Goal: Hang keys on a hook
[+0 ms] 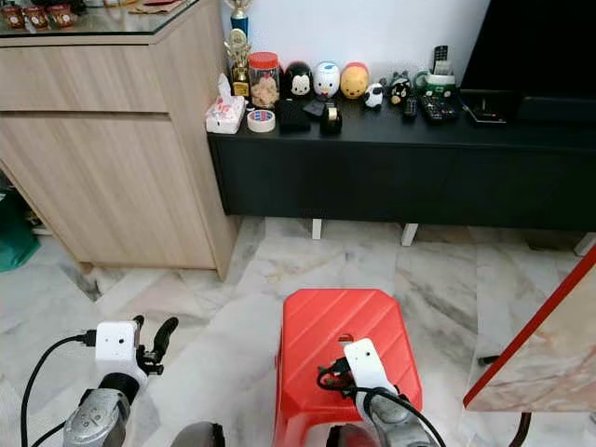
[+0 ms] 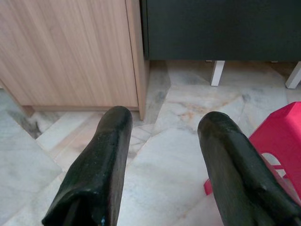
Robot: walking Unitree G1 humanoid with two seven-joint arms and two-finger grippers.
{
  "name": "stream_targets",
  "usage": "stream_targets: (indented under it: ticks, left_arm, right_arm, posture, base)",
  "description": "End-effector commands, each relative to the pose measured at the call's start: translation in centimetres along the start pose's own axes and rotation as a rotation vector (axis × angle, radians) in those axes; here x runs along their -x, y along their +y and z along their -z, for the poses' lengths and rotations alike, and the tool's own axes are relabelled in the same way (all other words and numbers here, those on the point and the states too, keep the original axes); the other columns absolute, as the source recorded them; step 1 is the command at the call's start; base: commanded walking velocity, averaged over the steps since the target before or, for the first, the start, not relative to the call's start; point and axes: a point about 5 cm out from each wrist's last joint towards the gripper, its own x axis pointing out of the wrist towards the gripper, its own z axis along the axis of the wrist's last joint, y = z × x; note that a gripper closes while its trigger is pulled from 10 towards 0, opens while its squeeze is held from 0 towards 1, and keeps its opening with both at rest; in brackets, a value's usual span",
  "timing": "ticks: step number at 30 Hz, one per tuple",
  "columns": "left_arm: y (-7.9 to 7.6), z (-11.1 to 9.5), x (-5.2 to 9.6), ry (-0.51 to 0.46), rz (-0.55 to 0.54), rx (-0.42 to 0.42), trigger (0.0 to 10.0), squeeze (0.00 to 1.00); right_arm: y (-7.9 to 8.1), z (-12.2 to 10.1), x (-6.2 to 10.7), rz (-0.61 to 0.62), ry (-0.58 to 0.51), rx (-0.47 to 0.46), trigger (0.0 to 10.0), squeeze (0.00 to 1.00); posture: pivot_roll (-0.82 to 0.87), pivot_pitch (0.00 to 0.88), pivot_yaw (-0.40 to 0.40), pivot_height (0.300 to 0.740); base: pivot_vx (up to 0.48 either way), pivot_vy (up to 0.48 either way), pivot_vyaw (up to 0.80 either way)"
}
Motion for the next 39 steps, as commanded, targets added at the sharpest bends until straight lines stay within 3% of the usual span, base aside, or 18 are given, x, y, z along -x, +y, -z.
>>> stream_targets:
  ticks: [1, 32, 33, 34, 35, 36, 37, 38, 39]
  left_arm:
    - [0.0, 0.13, -0.07, 0.01, 0.005, -0.008, 10.0, 0.0]
    - [0.16, 0.37, 0.19, 0.02, 0.004, -0.012, 10.0, 0.0]
    - [0.17, 0.4, 0.17, 0.021, 0.004, -0.012, 10.0, 0.0]
    - [0.17, 0.43, 0.15, 0.022, 0.004, -0.013, 10.0, 0.0]
    - [0.17, 0.43, 0.15, 0.022, 0.004, -0.013, 10.0, 0.0]
    - [0.19, 0.46, 0.11, 0.023, 0.004, -0.012, 10.0, 0.0]
    - [0.19, 0.48, 0.1, 0.024, 0.004, -0.012, 10.0, 0.0]
    - [0.19, 0.49, 0.09, 0.024, 0.004, -0.012, 10.0, 0.0]
    - [0.19, 0.49, 0.08, 0.024, 0.004, -0.012, 10.0, 0.0]
  right_arm:
    - [0.16, -0.23, -0.13, -0.01, 0.005, 0.014, 10.0, 0.0]
    - [0.76, -0.11, -0.41, -0.01, 0.068, -0.001, 10.0, 0.0]
    - [0.76, -0.09, -0.41, -0.009, 0.068, -0.001, 9.5, 0.0]
    - [0.75, -0.05, -0.41, -0.007, 0.07, -0.001, 7.2, 0.0]
    - [0.75, -0.05, -0.41, -0.007, 0.07, -0.001, 7.2, 0.0]
    - [0.66, 0.03, -0.39, 0.001, 0.075, -0.002, 4.9, 0.0]
    - [0.6, 0.08, -0.38, 0.005, 0.079, -0.003, 5.1, 0.0]
    - [0.56, 0.08, -0.38, 0.006, 0.08, -0.002, 5.9, 0.0]
    - [0.54, 0.08, -0.38, 0.007, 0.08, -0.002, 5.9, 0.0]
  posture:
    - [0.02, 0.01, -0.016, 0.631]
    - [0.04, 0.033, -0.006, 0.631]
    - [0.04, 0.032, -0.007, 0.631]
    - [0.04, 0.032, -0.006, 0.631]
    - [0.04, 0.032, -0.006, 0.631]
    - [0.04, 0.033, -0.006, 0.631]
    - [0.04, 0.033, -0.006, 0.631]
    - [0.04, 0.033, -0.007, 0.631]
    - [0.04, 0.033, -0.007, 0.631]
  base:
    - [0.0, 0.0, 0.0]
    - [0.0, 0.0, 0.0]
    - [0.0, 0.0, 0.0]
    - [0.0, 0.0, 0.0]
    - [0.0, 0.0, 0.0]
    - [0.0, 0.0, 0.0]
    - [0.0, 0.0, 0.0]
    - [0.0, 0.0, 0.0]
    - [0.0, 0.0, 0.0]
